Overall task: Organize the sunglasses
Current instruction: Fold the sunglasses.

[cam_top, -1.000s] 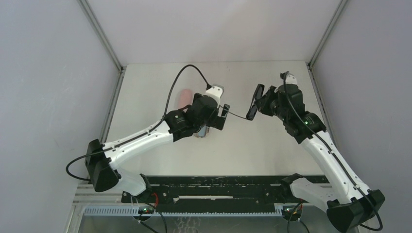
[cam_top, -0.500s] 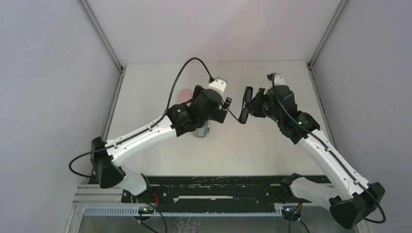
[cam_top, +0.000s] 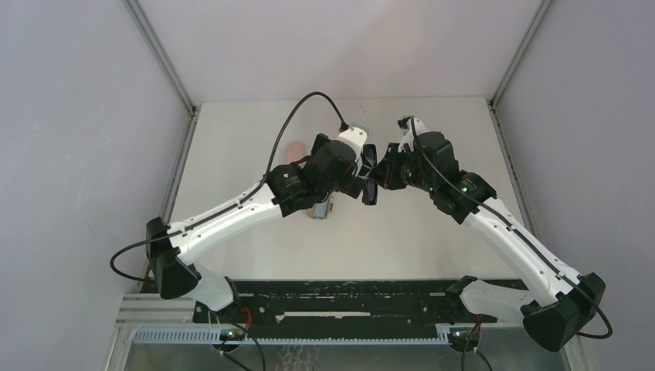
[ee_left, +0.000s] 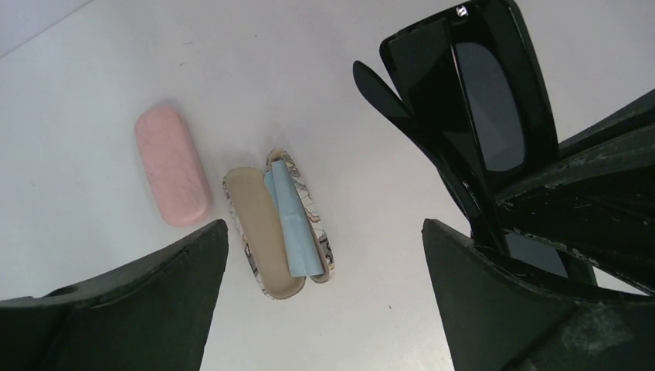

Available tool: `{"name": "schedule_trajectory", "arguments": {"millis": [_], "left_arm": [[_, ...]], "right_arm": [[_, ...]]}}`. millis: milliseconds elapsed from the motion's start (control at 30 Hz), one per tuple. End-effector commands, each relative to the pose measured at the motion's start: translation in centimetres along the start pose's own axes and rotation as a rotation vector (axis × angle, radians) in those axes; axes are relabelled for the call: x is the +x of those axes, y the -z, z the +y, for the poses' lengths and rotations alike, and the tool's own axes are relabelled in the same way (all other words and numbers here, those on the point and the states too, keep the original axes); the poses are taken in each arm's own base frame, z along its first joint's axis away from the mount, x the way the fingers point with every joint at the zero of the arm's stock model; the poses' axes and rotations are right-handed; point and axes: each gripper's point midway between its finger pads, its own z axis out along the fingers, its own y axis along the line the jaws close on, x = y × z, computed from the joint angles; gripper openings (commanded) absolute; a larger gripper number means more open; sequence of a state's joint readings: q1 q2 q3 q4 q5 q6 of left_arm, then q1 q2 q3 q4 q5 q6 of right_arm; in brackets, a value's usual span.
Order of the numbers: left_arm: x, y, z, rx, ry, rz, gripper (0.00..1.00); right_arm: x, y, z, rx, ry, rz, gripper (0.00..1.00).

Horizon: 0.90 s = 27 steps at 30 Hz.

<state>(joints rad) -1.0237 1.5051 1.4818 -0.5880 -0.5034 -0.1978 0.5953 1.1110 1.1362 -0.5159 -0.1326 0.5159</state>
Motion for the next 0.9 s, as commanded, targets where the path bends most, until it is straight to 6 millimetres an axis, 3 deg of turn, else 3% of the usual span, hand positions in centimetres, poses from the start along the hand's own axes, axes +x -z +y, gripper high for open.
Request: {"name": "schedule_trajectory", "arguments": {"millis": [0, 100, 167, 333, 467, 567, 733, 867], "left_arm": [[-3.0, 1.2, -1.3, 0.081, 0.042, -0.095, 1.00], [-2.1, 1.2, 0.2, 0.087, 0.121, -0.105, 1.00], [0.1, 0.5, 2.0, 0.088, 0.214, -0.086, 1.00], [4.4, -0.4, 8.6, 0.012, 0.495, -0.106, 0.98], [9.2, -1.7, 14.2, -0.150, 0.635, -0.044, 0.96], [12.4, -3.0, 16.8, -0.233, 0.699, 0.035, 0.95], [17.1, -6.1, 18.2, -0.320, 0.729, 0.179, 0.94], [19.2, -8.3, 17.9, -0.324, 0.717, 0.259, 0.93]], "right_arm": [[-2.0, 0.6, 2.6, -0.099, 0.054, -0.051, 0.00], [-2.4, 0.8, -1.5, 0.087, -0.006, -0.087, 0.00], [-2.1, 1.1, -3.9, 0.151, -0.051, -0.089, 0.00], [0.2, 0.8, -8.0, 0.223, -0.107, -0.035, 0.00], [1.9, 0.3, -9.0, 0.239, -0.111, 0.017, 0.00], [2.7, -0.2, -9.2, 0.230, -0.116, 0.040, 0.00], [3.5, -0.5, -9.4, 0.230, -0.120, 0.060, 0.00], [3.7, -0.6, -9.5, 0.231, -0.122, 0.066, 0.00]]}}
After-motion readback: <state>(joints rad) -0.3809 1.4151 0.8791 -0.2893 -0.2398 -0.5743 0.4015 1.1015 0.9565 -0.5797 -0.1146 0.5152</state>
